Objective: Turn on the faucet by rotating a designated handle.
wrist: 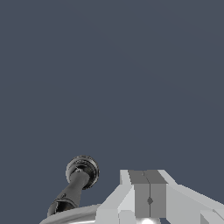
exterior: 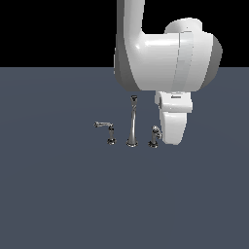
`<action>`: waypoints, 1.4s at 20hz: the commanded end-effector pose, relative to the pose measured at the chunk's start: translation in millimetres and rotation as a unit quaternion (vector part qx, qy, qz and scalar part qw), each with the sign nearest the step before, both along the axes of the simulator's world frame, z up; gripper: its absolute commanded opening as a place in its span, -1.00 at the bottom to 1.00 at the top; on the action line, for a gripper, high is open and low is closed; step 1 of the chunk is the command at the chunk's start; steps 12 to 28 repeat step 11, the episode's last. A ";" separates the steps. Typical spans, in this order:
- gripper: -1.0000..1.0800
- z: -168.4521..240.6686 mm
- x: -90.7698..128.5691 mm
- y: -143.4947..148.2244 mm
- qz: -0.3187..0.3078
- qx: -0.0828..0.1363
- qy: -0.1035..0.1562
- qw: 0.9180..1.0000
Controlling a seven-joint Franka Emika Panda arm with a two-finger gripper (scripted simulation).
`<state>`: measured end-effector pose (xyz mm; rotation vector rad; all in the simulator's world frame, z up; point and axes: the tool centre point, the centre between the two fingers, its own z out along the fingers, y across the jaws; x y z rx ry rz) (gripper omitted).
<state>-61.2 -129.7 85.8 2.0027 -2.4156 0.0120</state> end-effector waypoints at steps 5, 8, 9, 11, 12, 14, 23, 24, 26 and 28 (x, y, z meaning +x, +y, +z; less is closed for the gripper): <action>-1.00 -0.3 14.0 37.2 0.011 0.002 0.001 1.000; -1.00 -0.3 21.1 56.0 0.016 0.003 0.001 1.000; -1.00 -0.3 23.5 62.2 0.018 0.004 0.001 1.000; -1.00 -0.3 25.8 68.4 0.019 0.004 0.001 1.000; -1.00 -0.3 25.8 68.4 0.019 0.004 0.001 1.000; -1.00 -0.3 25.8 68.4 0.019 0.004 0.001 1.000; -1.00 -0.3 25.8 68.4 0.019 0.004 0.001 1.000; -1.00 -0.3 25.8 68.4 0.019 0.004 0.001 1.000; -1.00 -0.3 25.8 68.4 0.019 0.004 0.001 1.000; -1.00 -0.3 25.8 68.4 0.019 0.004 0.001 1.000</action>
